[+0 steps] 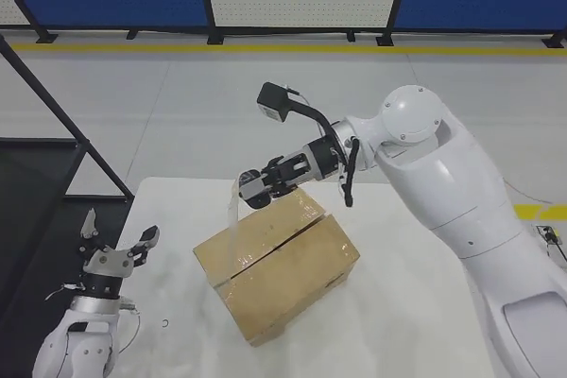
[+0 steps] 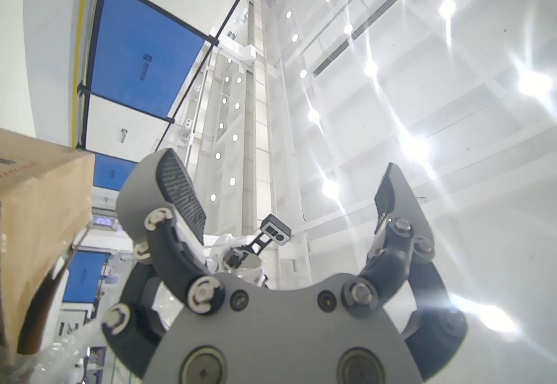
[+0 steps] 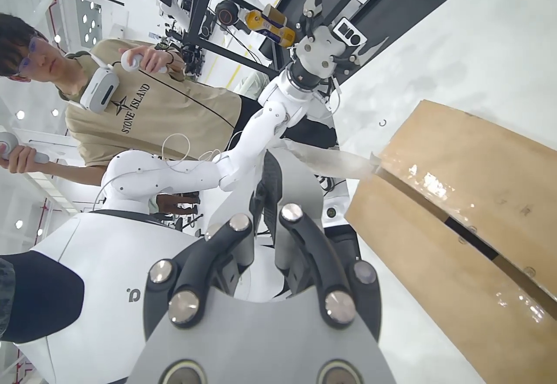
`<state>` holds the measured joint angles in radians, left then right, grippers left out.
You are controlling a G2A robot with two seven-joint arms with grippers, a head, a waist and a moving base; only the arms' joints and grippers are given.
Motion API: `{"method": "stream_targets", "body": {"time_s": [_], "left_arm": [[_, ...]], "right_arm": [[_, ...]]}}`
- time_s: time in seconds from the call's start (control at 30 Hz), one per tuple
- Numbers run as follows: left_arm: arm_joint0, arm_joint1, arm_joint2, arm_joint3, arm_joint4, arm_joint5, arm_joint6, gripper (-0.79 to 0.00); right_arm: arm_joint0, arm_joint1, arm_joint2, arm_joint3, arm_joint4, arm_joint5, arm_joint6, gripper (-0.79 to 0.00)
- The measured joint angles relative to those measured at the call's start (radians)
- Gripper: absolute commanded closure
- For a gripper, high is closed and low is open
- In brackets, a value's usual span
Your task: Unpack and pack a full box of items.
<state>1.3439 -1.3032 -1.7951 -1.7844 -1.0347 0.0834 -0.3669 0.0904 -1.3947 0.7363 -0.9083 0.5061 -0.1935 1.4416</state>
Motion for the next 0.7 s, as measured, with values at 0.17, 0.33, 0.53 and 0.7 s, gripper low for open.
{"method": "stream_targets", "body": {"time_s": [0.17, 0.33, 0.53, 0.7], "left_arm": [[0.05, 0.015, -0.035, -0.078, -0.006, 0.134, -0.139, -0.785], [0.093, 0.041, -0.058, -0.133, 0.242, 0.255, -0.26, -0.785], [0.092, 0.04, -0.057, -0.131, 0.203, 0.25, -0.254, -0.785], [0.105, 0.042, -0.009, -0.145, 0.277, 0.201, -0.249, -0.785]], "right_arm": [[-0.043, 0.031, 0.049, -0.016, -0.042, 0.001, 0.004, 0.0], [-0.081, 0.058, 0.088, -0.039, -0.089, 0.018, 0.013, 0.0], [-0.08, 0.058, 0.087, -0.038, -0.087, 0.018, 0.012, 0.0], [-0.118, 0.064, 0.096, -0.057, -0.089, 0.011, -0.02, 0.0]]}}
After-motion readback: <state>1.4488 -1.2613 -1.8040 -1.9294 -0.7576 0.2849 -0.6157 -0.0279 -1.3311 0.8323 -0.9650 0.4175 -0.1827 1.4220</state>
